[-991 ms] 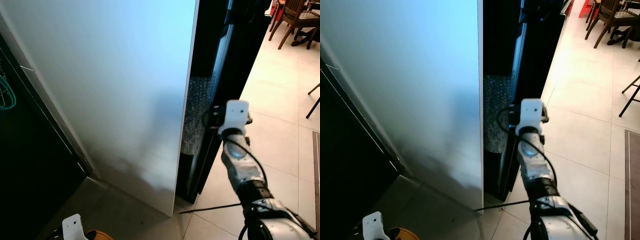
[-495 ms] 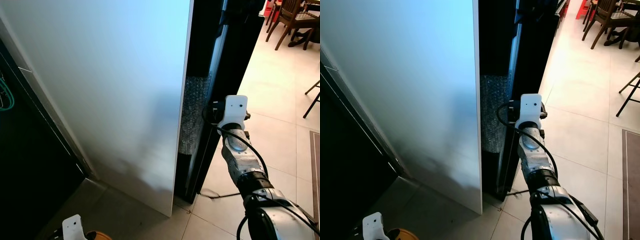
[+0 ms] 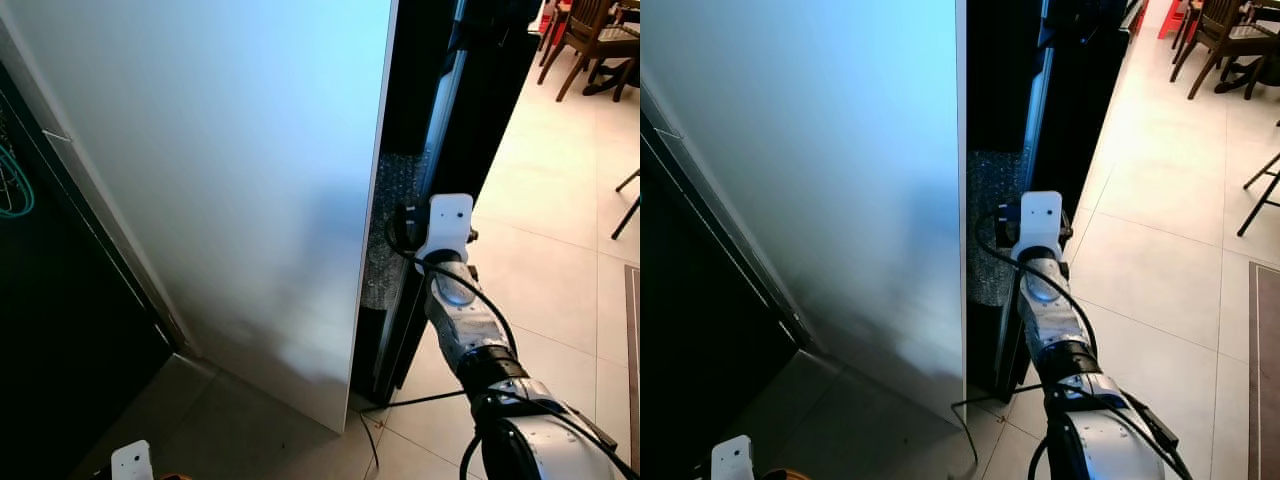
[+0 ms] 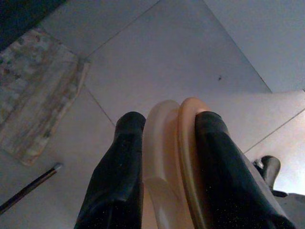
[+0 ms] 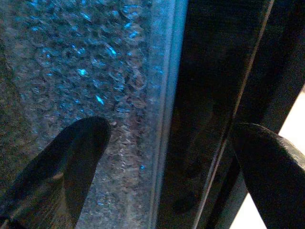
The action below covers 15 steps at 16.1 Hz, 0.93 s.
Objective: Restocking fridge
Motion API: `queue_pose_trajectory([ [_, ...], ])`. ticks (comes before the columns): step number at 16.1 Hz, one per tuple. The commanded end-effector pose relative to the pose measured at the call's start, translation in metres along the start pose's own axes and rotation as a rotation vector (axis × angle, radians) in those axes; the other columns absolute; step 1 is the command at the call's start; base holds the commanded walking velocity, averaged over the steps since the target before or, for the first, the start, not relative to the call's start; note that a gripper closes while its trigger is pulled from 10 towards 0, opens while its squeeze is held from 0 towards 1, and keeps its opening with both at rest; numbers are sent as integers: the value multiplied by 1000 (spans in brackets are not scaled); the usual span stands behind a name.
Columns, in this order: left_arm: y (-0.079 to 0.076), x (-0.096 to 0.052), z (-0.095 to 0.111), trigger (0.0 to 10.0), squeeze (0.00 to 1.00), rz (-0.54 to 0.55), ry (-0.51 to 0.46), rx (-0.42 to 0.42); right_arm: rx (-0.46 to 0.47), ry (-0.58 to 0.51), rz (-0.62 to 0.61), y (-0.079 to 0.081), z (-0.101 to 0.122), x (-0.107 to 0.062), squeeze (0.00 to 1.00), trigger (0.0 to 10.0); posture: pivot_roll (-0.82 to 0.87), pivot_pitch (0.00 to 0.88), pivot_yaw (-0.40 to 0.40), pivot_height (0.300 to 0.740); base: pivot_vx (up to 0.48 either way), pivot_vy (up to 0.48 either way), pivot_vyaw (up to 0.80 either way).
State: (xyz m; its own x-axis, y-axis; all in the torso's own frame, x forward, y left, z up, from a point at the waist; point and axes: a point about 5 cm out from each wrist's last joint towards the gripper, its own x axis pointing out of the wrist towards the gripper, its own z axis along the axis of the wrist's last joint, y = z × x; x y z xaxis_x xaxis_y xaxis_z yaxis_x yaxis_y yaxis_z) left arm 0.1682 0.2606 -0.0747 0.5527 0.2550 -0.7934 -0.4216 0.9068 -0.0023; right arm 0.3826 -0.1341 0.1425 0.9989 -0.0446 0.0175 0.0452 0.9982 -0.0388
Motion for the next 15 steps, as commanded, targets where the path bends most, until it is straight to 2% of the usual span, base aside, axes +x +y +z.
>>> queue_pose_trajectory([
  [1, 5, -1, -6, 10000, 0, 6, 18, 12, 13, -27, -34, -8, 7, 3, 0, 10000, -67, 0, 25, 740, 0, 0, 0],
  [4, 5, -2, -9, 10000, 0, 2, 23, 21, 10, -40, -73, -17, 12, 5, 0, 10000, -66, 0, 25, 740, 0, 0, 0],
  [7, -8, -2, -16, 10000, 0, -16, 38, 25, 14, -47, -105, -25, 12, 5, 0, 10000, -67, 0, 26, 740, 0, 0, 0],
  [11, -21, 0, -12, 10000, 0, -35, 32, 32, 18, -63, -141, -30, 13, 4, 0, 10000, -64, 0, 26, 740, 0, 0, 0],
  [13, -20, 0, -9, 10000, 0, -39, 26, 45, 17, -73, -211, -47, 6, -4, 0, 10000, -69, 0, 30, 740, 0, 0, 0],
  [15, -3, -1, -8, 10000, 0, -19, 27, 40, -1, -72, -334, -78, -4, -16, 0, 10000, -70, 0, 26, 740, 0, 0, 0],
])
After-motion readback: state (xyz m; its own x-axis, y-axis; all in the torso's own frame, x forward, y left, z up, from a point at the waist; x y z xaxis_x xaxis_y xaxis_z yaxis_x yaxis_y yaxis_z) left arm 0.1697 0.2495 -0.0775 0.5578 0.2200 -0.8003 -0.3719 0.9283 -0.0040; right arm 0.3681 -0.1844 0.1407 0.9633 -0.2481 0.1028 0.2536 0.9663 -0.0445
